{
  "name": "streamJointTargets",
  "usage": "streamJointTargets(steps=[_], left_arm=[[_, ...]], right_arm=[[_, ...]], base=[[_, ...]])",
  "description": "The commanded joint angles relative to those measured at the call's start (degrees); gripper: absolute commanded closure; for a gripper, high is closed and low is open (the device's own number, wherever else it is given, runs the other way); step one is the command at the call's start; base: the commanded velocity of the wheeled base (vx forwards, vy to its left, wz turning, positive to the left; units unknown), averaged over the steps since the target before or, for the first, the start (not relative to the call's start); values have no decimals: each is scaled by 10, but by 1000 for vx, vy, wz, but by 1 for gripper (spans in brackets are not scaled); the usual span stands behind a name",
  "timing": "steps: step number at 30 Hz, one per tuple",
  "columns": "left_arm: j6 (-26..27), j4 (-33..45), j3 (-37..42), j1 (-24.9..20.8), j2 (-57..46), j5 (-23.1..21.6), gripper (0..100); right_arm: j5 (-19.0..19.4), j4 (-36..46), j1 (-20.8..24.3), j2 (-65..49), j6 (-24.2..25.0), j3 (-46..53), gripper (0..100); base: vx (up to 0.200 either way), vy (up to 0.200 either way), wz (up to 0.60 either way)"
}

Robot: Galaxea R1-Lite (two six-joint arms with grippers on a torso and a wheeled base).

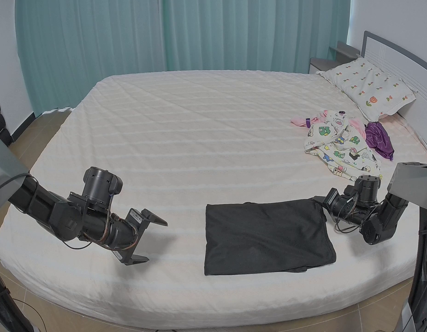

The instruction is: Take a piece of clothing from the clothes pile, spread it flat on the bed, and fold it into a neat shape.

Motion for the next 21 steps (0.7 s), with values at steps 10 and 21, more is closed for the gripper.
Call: streamJointTargets(steps=[10,21], left_arm=[[0,-1,1,0,6,0,0],[0,-1,1,0,9,0,0]], right_arm=[[-1,0,-15,3,11,-2,100],[-1,1,-27,4,18,-9,100]], base=[[0,0,0],[0,0,0]])
